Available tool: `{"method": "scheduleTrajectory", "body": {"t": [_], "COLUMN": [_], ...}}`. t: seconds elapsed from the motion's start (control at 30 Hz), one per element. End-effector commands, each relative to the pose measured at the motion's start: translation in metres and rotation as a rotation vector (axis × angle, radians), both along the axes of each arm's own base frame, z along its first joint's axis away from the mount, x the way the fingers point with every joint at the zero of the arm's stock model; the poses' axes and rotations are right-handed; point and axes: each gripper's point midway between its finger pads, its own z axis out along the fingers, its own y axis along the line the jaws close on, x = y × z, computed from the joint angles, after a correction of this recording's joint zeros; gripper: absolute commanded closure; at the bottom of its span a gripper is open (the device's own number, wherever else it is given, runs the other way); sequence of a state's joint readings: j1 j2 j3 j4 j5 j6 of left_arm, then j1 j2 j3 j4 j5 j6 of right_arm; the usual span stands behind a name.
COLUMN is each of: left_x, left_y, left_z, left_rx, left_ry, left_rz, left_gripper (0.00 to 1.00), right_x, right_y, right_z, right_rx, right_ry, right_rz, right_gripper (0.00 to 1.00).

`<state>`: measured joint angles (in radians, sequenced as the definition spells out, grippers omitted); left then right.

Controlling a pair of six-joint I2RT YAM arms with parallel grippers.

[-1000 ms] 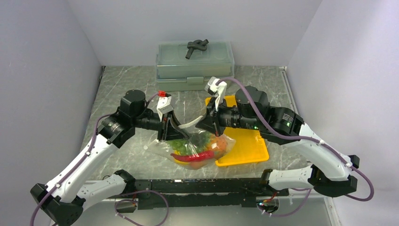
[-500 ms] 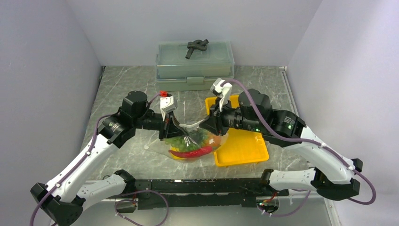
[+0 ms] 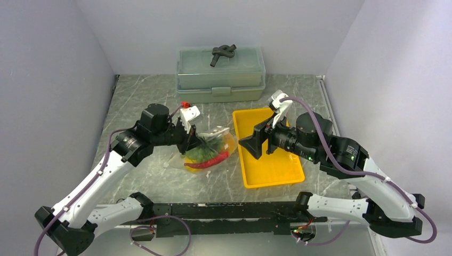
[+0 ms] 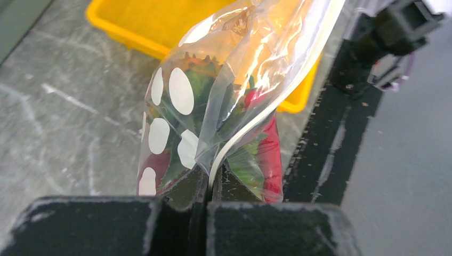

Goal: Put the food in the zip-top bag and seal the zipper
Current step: Place the zipper food storage bag at the center of the board.

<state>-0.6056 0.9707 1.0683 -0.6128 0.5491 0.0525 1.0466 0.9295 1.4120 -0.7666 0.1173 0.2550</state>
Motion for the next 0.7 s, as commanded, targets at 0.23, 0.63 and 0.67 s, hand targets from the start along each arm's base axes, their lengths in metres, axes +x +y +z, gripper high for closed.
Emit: {"method": "scheduleTrajectory", "body": {"t": [0.23, 0.63, 0.67], "left_x": [0.095, 0.161, 0.161], "left_y": [0.046, 0.087, 0.084], "left_z": [-0.001, -0.046, -0.05], "left_rx": [0.313, 0.766, 0.798], "left_ry": [-0.152, -0.36, -0.374], "left_rz": [0.418, 0.728, 0.721], "left_gripper": [1.0, 1.0, 1.0], "right_x": [0.012, 0.01, 0.01], "right_y": [-0.017, -0.024, -0.025], "right_z": [-0.018, -0.043, -0.044], "right_rx": [0.034, 0.031, 0.034], "right_ry": [-0.019, -0.008, -0.011], "right_rz": [-0.114, -0.129, -0.131], "right_gripper": [0.2, 0.19, 0.19]}}
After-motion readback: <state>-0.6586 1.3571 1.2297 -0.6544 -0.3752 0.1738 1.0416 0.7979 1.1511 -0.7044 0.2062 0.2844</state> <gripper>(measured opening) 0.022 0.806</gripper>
